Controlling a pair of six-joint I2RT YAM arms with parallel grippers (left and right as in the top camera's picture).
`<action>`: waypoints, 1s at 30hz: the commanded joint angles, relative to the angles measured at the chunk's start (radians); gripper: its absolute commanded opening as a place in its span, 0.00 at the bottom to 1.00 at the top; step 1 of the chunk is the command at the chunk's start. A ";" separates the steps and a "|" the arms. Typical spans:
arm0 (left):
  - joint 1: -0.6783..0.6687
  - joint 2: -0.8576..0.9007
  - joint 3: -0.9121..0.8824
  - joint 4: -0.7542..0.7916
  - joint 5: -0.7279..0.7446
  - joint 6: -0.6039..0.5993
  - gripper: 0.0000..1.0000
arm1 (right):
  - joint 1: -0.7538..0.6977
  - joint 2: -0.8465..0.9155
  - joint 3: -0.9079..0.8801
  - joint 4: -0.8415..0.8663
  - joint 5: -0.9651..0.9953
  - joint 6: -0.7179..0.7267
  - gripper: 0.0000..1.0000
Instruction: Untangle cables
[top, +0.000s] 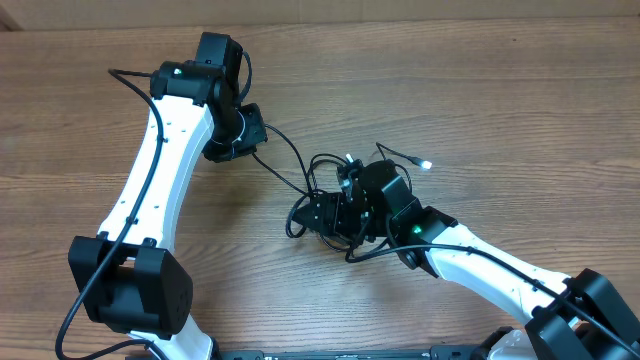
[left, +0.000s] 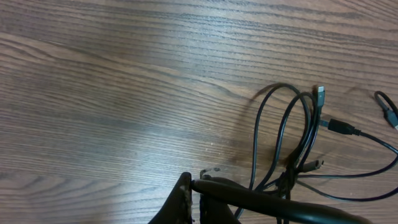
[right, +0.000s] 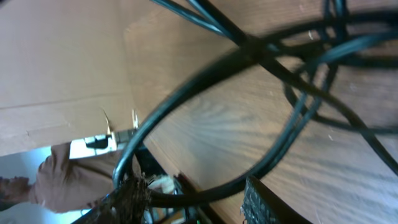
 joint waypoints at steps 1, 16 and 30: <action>0.002 -0.009 -0.006 0.005 0.012 -0.014 0.04 | 0.006 -0.005 0.006 0.050 0.045 0.008 0.49; 0.002 -0.009 -0.006 0.007 0.004 -0.014 0.04 | -0.130 -0.006 0.006 0.119 -0.326 0.008 0.50; 0.002 -0.009 -0.015 0.009 0.010 -0.042 0.04 | -0.087 -0.005 0.006 0.139 -0.208 0.011 0.58</action>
